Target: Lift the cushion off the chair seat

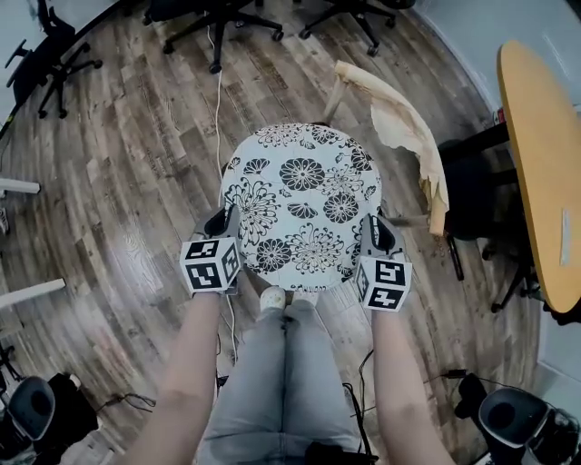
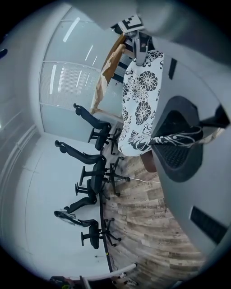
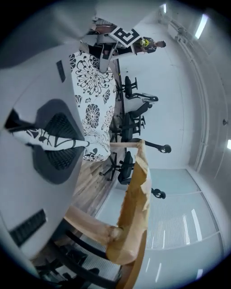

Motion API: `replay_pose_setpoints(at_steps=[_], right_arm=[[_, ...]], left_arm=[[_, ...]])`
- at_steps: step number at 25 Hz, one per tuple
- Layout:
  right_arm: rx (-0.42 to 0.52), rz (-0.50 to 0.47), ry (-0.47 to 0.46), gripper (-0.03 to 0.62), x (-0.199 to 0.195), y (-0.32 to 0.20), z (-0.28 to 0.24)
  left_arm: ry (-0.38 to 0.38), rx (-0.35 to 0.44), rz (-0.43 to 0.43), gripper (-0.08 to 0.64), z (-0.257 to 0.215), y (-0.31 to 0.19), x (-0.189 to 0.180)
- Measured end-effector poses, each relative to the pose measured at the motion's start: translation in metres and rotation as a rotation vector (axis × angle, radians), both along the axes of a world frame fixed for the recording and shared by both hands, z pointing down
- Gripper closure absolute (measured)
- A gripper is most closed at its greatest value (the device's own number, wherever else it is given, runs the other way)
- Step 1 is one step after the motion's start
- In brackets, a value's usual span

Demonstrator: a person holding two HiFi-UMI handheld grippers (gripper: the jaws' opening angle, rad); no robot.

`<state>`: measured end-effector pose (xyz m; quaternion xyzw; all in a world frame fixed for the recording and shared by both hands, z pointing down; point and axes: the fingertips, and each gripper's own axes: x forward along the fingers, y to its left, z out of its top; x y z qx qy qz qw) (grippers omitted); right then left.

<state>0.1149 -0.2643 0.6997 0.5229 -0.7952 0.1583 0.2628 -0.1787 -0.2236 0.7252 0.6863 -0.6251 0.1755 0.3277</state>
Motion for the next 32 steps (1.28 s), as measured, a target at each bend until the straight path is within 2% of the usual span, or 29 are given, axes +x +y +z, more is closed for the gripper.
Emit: replay_pose_setpoints(at_steps=[5, 16, 24, 32], right_arm=[[0.049, -0.094, 0.004, 0.552, -0.02, 0.001, -0.039], [0.103, -0.177, -0.052, 0.552, -0.049, 0.005, -0.122], [0.135, -0.195, -0.081, 0.552, -0.052, 0.009, -0.172], [0.193, -0.179, -0.115, 0.552, -0.05, 0.011, -0.232]], left_arm=[[0.012, 0.036, -0.007, 0.534, -0.037, 0.0, 0.01], [0.037, 0.088, -0.027, 0.534, -0.12, 0.005, 0.024], [0.045, 0.117, -0.011, 0.534, -0.166, 0.016, 0.034], [0.039, 0.19, 0.019, 0.534, -0.226, 0.011, 0.041]])
